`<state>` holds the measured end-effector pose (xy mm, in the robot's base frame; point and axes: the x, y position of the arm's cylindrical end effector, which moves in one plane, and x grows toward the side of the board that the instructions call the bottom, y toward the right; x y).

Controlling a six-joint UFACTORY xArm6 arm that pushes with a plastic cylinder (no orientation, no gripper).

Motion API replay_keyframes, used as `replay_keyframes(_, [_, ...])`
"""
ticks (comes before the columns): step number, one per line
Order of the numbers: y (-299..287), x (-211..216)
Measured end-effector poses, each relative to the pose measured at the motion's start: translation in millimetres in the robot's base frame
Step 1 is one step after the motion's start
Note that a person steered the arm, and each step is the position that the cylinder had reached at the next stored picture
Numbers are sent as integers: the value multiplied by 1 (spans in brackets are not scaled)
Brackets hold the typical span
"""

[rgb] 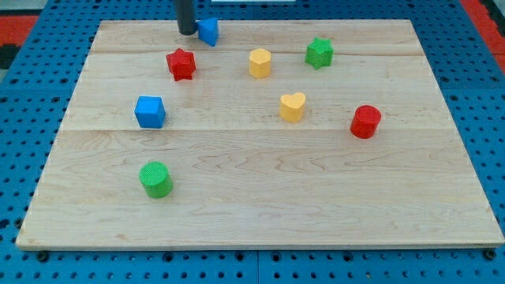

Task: Push the blue cube towards the triangle

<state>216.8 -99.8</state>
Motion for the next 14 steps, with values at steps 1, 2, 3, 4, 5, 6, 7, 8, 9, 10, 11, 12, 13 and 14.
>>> replay_keyframes(1, [48, 0])
replay_keyframes(2, [80, 5])
replay_keyframes(3, [79, 22])
replay_keyframes(4, [11, 72])
replay_keyframes(5, [44, 139])
replay_keyframes(6, [45, 220])
replay_keyframes(7, [44, 228])
replay_keyframes(8, [44, 228])
replay_keyframes(9, [44, 228])
replay_keyframes(10, [37, 228])
replay_keyframes(11, [0, 229])
replay_keyframes(12, [-25, 229])
replay_keyframes(13, [-60, 206])
replay_keyframes(14, [-86, 168])
